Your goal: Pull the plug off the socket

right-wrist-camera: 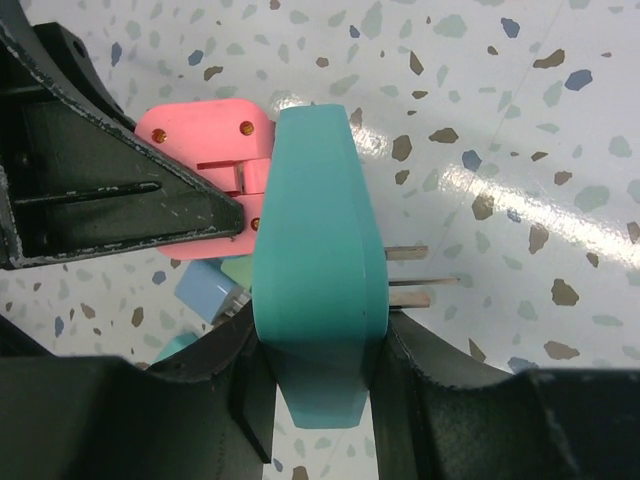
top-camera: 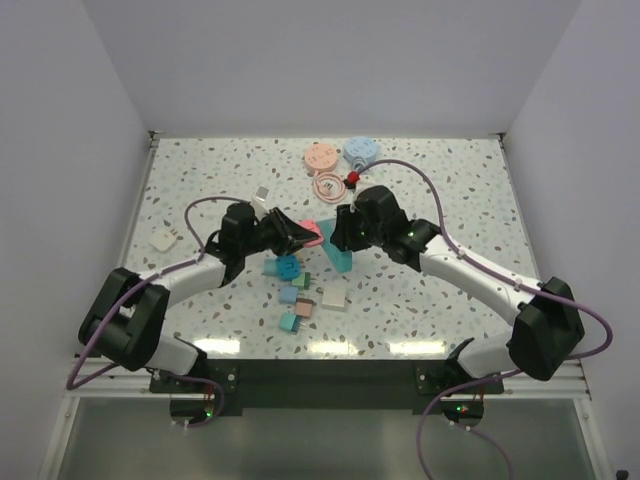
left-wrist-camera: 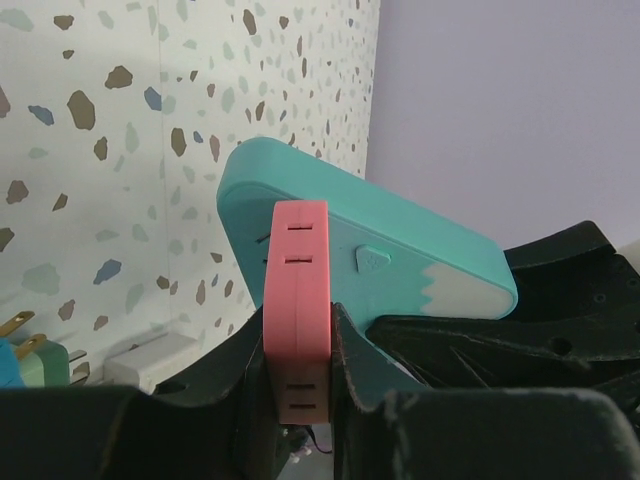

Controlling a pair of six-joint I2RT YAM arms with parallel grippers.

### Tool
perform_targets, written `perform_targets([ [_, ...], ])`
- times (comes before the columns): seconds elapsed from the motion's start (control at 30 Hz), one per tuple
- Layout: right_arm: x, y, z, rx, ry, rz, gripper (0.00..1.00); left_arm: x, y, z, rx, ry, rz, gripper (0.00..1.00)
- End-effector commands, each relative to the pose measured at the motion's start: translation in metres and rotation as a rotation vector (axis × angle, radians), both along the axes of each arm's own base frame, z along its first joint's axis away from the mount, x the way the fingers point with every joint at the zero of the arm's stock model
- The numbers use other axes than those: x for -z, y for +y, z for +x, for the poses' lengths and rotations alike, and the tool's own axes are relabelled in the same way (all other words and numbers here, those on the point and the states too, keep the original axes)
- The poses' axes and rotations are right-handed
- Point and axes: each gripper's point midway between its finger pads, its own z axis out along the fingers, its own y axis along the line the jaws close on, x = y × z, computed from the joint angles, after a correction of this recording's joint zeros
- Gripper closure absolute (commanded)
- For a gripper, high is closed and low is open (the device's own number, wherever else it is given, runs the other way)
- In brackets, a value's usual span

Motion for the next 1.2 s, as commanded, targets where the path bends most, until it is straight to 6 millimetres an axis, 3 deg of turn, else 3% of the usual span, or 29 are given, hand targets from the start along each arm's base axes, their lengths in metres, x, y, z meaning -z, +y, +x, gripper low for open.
perform_targets([
  [0.0, 0.002, -0.077, 0.039, 0.386, -0.096, -0.252, 1.0, -0.021, 0.006, -0.008, -0.015, -0.076, -0.02, 1.0],
  [0.07, 0.011, -0.098, 0.038, 0.46, -0.07, -0.351, 1.0, -0.024, 0.011, -0.011, -0.039, -0.072, -0.024, 1.0],
  [0.23, -0.002, -0.109, 0.044, 0.518, -0.117, -0.354, 1.0, -0.027, 0.016, -0.023, -0.034, -0.061, -0.033, 1.0],
  [0.4, -0.003, -0.126, 0.049, 0.582, -0.125, -0.455, 1.0, -0.033, 0.021, -0.029, -0.06, -0.055, -0.067, 1.0],
  [0.67, -0.002, -0.132, 0.057, 0.64, -0.148, -0.495, 1.0, -0.055, 0.023, -0.014, -0.164, -0.057, -0.105, 1.0],
  [0.8, -0.009, -0.124, 0.057, 0.61, -0.168, -0.422, 1.0, -0.071, 0.009, -0.003, -0.112, -0.098, -0.114, 1.0],
  [0.87, -0.014, -0.123, 0.056, 0.603, -0.174, -0.404, 1.0, -0.055, 0.002, -0.002, -0.038, -0.093, -0.032, 1.0],
  [1.0, -0.018, -0.12, 0.056, 0.579, -0.156, -0.359, 1.0, 0.007, -0.001, -0.017, 0.098, -0.011, 0.101, 0.9],
  [1.07, -0.02, -0.113, 0.056, 0.551, -0.144, -0.324, 1.0, 0.032, 0.002, -0.026, 0.107, 0.027, 0.135, 0.73],
  [1.17, -0.02, -0.105, 0.056, 0.519, -0.133, -0.283, 1.0, 0.052, 0.009, -0.027, 0.086, 0.046, 0.218, 0.54],
])
